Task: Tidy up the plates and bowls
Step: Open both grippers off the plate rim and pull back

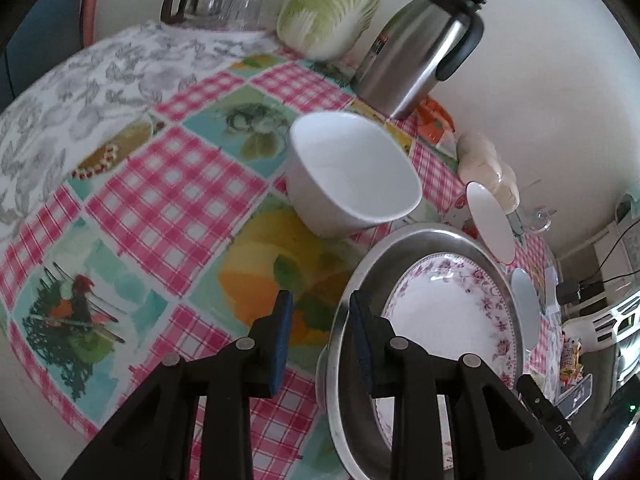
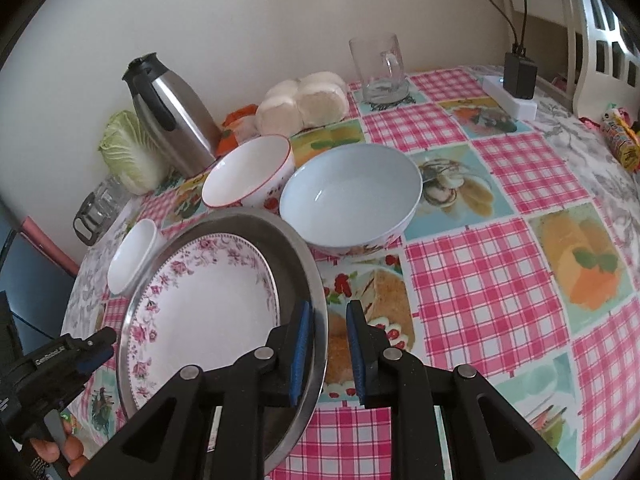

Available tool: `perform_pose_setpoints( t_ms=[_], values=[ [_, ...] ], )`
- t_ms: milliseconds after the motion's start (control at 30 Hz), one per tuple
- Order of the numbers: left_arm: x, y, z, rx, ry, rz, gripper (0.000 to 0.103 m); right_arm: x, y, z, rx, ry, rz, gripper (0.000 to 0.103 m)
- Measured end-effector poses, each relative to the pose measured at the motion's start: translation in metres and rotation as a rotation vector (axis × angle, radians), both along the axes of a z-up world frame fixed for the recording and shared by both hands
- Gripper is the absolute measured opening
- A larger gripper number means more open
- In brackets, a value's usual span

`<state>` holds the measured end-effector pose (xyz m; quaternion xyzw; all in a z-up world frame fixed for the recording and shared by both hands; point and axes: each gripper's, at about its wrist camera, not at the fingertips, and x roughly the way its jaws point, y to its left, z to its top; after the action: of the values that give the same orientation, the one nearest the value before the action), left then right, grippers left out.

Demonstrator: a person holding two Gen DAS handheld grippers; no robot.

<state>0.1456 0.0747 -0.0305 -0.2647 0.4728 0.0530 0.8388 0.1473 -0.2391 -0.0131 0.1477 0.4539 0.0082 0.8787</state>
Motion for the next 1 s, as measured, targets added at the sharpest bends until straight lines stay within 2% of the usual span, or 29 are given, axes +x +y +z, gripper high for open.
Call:
perform_pose_setpoints(
  t_ms=[267,400,467,1000],
  values=[
    [0.003,-0.007,0.000,-0.033,-0.009,-0.046,0.018,0.000,0.005,-0.004,0.011,0.002,0.023,0.019],
    [0.003,-0.008,0.001,-0.028,-0.009,-0.048,0.017,0.000,0.007,-0.003,0.014,0.001,0.029,0.019],
    [0.003,-0.007,0.000,-0.029,-0.005,-0.043,0.013,0.001,0.008,-0.003,0.012,0.001,0.033,0.019],
    [-0.001,0.002,0.005,-0.052,-0.014,-0.010,0.013,0.003,0.008,-0.010,0.022,0.015,0.063,0.020]
  ],
)
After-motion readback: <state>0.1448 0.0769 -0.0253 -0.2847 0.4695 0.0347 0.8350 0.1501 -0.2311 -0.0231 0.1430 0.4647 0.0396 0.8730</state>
